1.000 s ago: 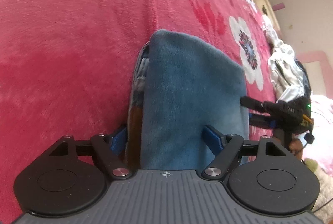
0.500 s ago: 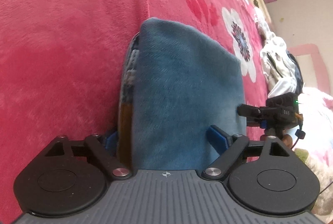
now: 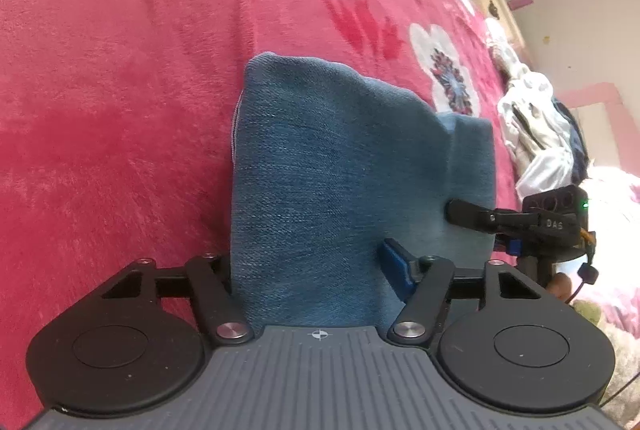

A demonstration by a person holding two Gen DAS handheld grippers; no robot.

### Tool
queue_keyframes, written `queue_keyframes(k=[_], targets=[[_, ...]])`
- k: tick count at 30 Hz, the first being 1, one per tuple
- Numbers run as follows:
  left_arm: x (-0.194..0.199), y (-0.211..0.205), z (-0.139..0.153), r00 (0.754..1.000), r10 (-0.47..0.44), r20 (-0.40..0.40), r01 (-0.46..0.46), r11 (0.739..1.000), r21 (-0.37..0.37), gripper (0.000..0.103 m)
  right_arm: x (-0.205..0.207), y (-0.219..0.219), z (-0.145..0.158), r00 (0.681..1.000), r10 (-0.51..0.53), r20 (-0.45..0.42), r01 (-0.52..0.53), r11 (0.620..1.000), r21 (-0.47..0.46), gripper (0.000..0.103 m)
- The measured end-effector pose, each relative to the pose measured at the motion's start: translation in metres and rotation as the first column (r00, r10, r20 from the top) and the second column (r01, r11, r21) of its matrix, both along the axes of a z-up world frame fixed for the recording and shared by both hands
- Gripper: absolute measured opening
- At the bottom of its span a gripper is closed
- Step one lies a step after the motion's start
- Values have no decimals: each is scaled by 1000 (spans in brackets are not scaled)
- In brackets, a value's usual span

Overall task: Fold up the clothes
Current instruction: 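Lift the folded blue jeans with both grippers and carry it to the clothes stack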

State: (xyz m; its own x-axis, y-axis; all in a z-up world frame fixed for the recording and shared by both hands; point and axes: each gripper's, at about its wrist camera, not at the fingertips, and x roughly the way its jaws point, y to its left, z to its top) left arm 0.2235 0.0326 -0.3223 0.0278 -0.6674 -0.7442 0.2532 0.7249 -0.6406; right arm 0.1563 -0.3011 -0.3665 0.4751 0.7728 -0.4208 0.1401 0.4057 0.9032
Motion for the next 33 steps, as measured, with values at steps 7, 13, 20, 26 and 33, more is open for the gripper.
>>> queue_keyframes(k=[7,13,20,26,33], targets=[[-21,-21,17,999,-37,-5,37,998,-48,62,-26,-16,11,1000,-19,14,19,1000,25,30],[-42,-50,29,997,-71,-3,71,994,-87,61,-55,-44,30,998,-51,40,50,999,20,30],[-56,-87,45,994,-106,34,109,990,-95,61,-86,-78,57,992,-94,89,93,996,16,30],[-62,-120,58,989,-135,61,138,988,-62,61,-100,-105,67,984,-122,132,117,992,45,30],[-69,-162,125,987,-131,90,134,991,-29,61,-105,-141,110,976,-136,172,123,989,81,30]])
